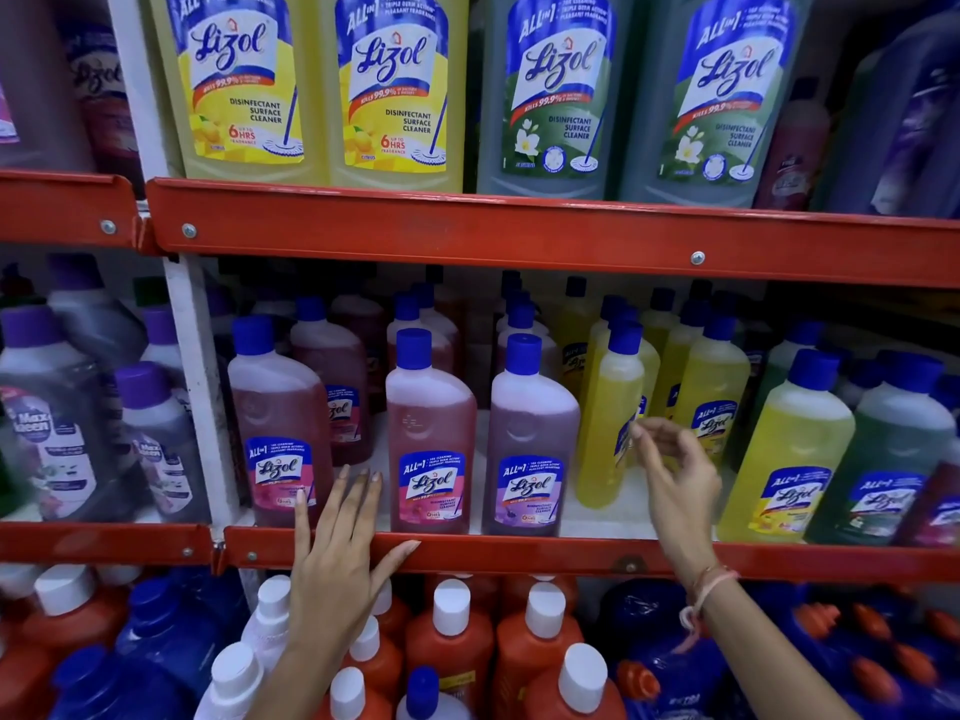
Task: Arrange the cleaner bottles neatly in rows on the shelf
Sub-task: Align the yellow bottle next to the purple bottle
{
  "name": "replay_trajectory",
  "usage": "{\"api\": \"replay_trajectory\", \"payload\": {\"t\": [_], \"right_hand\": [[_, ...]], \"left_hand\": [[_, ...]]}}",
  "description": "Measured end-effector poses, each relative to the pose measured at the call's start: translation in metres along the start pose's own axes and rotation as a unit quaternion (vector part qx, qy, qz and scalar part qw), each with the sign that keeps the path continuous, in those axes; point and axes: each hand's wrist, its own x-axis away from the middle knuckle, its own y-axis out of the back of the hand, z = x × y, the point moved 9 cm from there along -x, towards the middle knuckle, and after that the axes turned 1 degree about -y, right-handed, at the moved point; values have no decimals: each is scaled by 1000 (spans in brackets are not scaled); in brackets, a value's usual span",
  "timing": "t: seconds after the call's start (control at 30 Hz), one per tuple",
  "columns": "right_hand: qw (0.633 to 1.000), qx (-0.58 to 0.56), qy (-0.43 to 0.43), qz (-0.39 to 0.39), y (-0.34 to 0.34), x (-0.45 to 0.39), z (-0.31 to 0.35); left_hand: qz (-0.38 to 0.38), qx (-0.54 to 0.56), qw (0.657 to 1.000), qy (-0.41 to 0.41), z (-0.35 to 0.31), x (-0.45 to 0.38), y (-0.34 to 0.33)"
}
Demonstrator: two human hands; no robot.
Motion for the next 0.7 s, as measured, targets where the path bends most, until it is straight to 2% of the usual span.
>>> {"api": "replay_trajectory", "payload": {"t": [0.07, 0.2, 0.33, 0.53, 0.7], "right_hand": [[1000, 17, -22, -1, 5, -15, -12], [983, 17, -111, 149, -13, -30, -43], [965, 25, -149, 215, -18, -36, -53], [959, 25, -175, 222, -20, -38, -50], [964, -3, -182, 196, -21, -35, -53]], "left_hand": [[2, 0, 1000, 1, 0, 0, 0], [-3, 8, 1000, -2, -1, -1, 3], [-19, 12, 1000, -4, 0, -2, 2], [-22, -3, 1000, -7, 1, -1, -2], [-15, -2, 1000, -5, 2, -2, -3]]}}
